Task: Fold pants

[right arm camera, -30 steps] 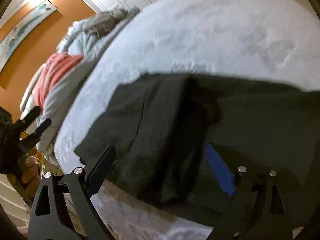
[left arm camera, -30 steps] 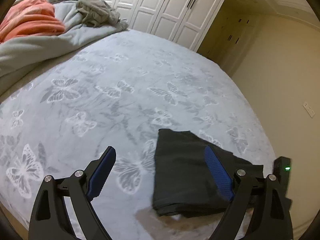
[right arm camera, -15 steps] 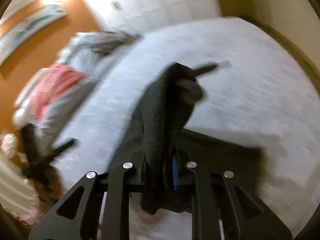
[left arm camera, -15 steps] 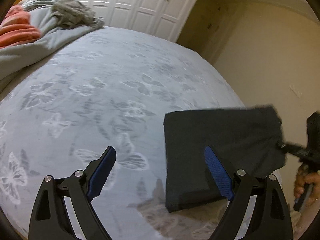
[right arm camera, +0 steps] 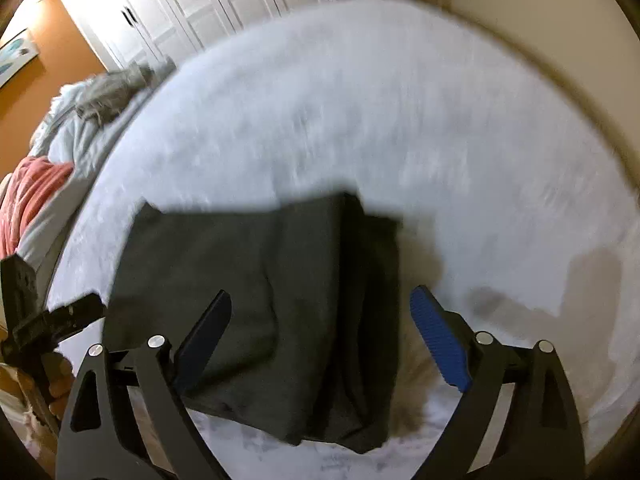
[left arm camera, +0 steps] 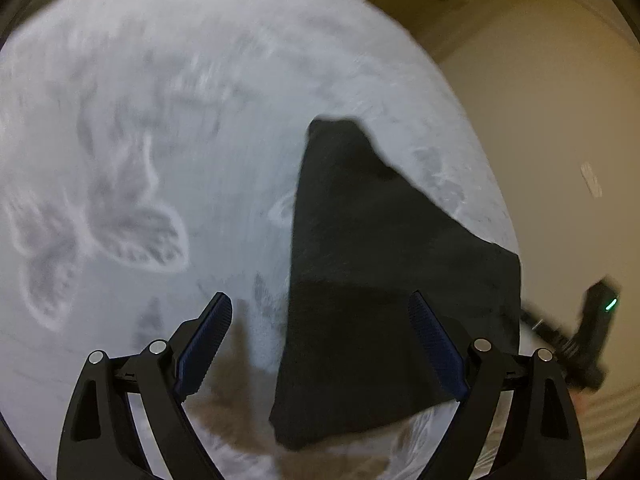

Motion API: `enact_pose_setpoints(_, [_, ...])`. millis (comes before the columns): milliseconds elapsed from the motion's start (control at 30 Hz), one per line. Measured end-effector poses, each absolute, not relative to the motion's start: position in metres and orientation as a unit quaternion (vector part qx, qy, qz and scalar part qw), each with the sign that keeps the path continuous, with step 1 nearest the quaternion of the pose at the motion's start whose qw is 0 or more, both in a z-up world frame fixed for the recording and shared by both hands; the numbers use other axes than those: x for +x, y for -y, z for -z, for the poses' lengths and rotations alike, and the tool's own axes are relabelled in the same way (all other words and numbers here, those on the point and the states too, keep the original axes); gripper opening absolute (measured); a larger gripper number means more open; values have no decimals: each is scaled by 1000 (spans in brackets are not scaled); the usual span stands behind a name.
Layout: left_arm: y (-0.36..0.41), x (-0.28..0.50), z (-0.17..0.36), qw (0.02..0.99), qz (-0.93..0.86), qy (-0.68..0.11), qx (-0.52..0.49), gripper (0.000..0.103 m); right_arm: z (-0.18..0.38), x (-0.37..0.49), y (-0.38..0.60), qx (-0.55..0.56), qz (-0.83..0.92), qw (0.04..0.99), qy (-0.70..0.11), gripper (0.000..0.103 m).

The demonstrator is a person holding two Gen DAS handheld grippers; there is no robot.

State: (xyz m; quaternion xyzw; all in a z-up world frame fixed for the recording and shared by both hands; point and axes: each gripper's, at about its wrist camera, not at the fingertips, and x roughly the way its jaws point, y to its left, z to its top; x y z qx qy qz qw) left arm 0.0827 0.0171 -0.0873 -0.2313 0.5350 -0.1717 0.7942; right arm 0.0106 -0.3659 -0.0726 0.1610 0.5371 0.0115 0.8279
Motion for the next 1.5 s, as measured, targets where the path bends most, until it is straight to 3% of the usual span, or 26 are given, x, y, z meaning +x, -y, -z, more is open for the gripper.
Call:
enact_pose_setpoints(33, [-16,86,95,786,170,-545,-239,87,87,14,364,172,-3,810,-561,90])
enact_pose_setpoints(100, [-14,88,96,793,176,-532,-238,85,83,12,353,153,-15,830,-536,87])
enact_pose_setpoints(133, [-9,89,94,795,192,-529,-225,65,79,14,347,145,-43,832,-533,64])
enact_pose_setpoints(167, [-3,90,94,793,215,-530,-211,18,76,13,347,148,-49,838,-523,48])
enact_pose_setpoints(200, [0,93,93,791,221,-534,-199,17,70,12,348,160,-54,842,-512,34])
enact_pose_setpoints(267, [-4,91,81,797,229,-518,-209,12,43,7,347,190,-88,858,-469,26])
enact_pose_setpoints(433, [-47,50,-3,848,251,-423,-198,12,-17,-18,317,199,-187,888,-369,28])
enact_pose_setpoints(500, [-79,38,-5,857,224,-422,-192,21,1,-6,304,188,-186,877,-401,39])
enact_pose_setpoints(533, [-87,41,3,856,199,-444,-176,32,17,1,297,171,-167,870,-431,57])
enact_pose_setpoints(567, [-90,43,11,858,169,-458,-159,39,42,10,291,134,-108,861,-479,64])
enact_pose_setpoints(633, [-96,43,30,873,64,-475,-94,34,58,17,282,52,-17,861,-506,56])
enact_pose_setpoints(767, [-83,26,31,882,75,-461,-55,38,-8,3,273,99,-119,912,-381,41])
enact_pose_setpoints(867, [-64,17,23,895,76,-438,-24,53,-6,25,240,68,-149,909,-384,40])
enact_pose_setpoints(933, [-41,16,26,901,77,-427,21,54,47,59,226,-20,-89,879,-468,38])
enact_pose_setpoints(1000, [-25,22,30,902,77,-420,60,54,71,62,230,-26,-62,876,-477,38])
enact_pose_setpoints(1167, [-4,28,41,895,100,-429,74,54,15,24,222,5,-128,907,-402,36])
enact_pose_setpoints(1300, [8,32,48,891,100,-435,85,54,82,37,236,-49,-81,859,-503,45])
enact_pose_setpoints(1433, [14,32,47,893,100,-429,88,54,34,26,254,35,-119,883,-452,45])
enact_pose_setpoints(1500, [17,30,46,897,94,-420,97,58,38,14,254,46,-154,869,-468,46])
